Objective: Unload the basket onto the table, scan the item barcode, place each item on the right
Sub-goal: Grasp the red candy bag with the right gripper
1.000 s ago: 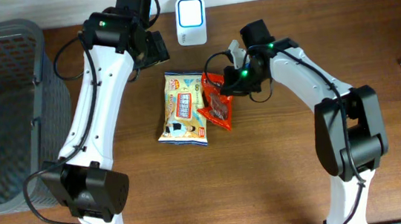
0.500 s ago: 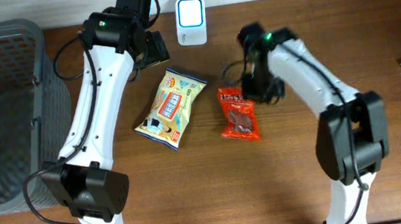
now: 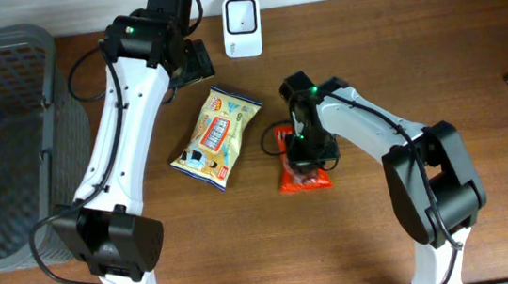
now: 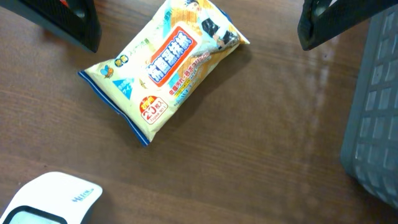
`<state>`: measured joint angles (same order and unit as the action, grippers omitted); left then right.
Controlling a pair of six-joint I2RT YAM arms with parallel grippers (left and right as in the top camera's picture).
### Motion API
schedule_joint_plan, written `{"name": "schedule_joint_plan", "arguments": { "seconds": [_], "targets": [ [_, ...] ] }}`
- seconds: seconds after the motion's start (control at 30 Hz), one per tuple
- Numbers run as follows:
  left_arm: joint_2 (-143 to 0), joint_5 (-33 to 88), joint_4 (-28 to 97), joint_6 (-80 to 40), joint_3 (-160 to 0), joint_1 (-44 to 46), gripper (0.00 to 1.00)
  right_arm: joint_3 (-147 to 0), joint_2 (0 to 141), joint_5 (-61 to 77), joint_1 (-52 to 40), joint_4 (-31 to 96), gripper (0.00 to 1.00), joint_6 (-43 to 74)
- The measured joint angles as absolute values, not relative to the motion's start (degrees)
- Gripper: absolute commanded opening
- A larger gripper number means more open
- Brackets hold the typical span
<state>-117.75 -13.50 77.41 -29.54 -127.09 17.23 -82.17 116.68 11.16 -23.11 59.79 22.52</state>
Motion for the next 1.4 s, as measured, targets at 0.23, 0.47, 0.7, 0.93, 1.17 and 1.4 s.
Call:
{"name": "schedule_joint_plan", "arguments": {
  "seconds": [0.23,0.47,0.7,0.93,1.17,1.4],
  "targets": [
    [-117.8,-13.5,77.4,-29.5,-127.1,17.2,0.99,-101.0,117.2,5.0,-15.9,77.9,0.94,17.8],
    [-117.8,-13.5,77.4,-29.6,-127.1,17.2,0.99,-100.2,117.4,-5.7,-34.8,73.4,0.94,21.1],
    [-117.8,-13.5,77.4,-29.6,-127.1,17.2,0.99,-86.4,119.2,-19.3,-39.7,61.1,0.71,32.0],
    [-117.8,-13.5,77.4,-29.5,-127.1,17.2,0.99,-83.8,118.9,-22.8,-38.7,61.3,0.04,32.8],
    [-117.8,-13.5,77.4,-29.5,-127.1,17.2,0.99,-102.6,119.8,13.2,-23.5,69.8,0.05,13.0],
    [-117.8,-13.5,77.4,-29.6,-127.1,17.2,0.99,-81.3,120.1,54.0,-0.8,49.6,0.42,2.0]
  ]
}}
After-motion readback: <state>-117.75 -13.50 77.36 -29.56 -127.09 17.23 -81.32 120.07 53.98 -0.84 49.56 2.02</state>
